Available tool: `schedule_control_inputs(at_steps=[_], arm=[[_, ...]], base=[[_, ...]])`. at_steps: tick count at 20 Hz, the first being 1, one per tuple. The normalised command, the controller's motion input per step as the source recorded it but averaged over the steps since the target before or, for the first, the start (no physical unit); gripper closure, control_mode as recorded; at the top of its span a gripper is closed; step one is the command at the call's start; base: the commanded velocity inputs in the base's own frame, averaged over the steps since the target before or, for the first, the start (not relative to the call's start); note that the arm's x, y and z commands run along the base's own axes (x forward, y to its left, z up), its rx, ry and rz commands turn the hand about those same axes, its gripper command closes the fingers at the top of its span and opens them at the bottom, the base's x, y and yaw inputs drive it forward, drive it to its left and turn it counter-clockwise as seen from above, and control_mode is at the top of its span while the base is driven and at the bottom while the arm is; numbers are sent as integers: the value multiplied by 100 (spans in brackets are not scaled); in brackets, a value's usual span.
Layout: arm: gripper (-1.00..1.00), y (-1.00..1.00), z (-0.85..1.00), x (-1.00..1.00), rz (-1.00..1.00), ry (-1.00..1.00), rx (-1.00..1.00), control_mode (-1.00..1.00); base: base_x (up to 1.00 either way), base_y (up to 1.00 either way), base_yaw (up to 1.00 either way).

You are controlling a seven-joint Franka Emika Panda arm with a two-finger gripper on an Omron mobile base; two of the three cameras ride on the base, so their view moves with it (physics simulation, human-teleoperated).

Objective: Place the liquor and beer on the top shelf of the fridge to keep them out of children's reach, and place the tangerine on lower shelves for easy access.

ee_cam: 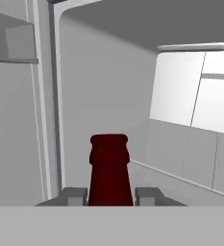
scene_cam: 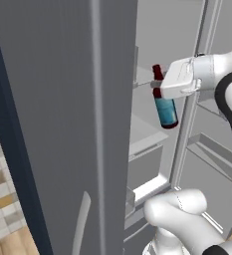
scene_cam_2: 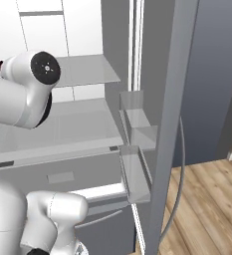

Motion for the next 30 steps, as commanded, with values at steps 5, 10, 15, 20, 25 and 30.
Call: schedule_control_inputs(at_steps=[5,10,15,20,25,30], arm=[[100,0,0,24,-7,0,1,-100],[100,0,0,23,-8,-1,5,-100],[100,0,0,26,-7,-2,6,-100],[100,2,1,37,-4,-3,9,-100],[100,14,15,49,-3,-6,7,-100],[100,8,21,53,-4,-4,6,-100]], base=[[0,0,0],[0,0,0],[0,0,0],[0,0,0],[0,0,0],[0,0,0]])
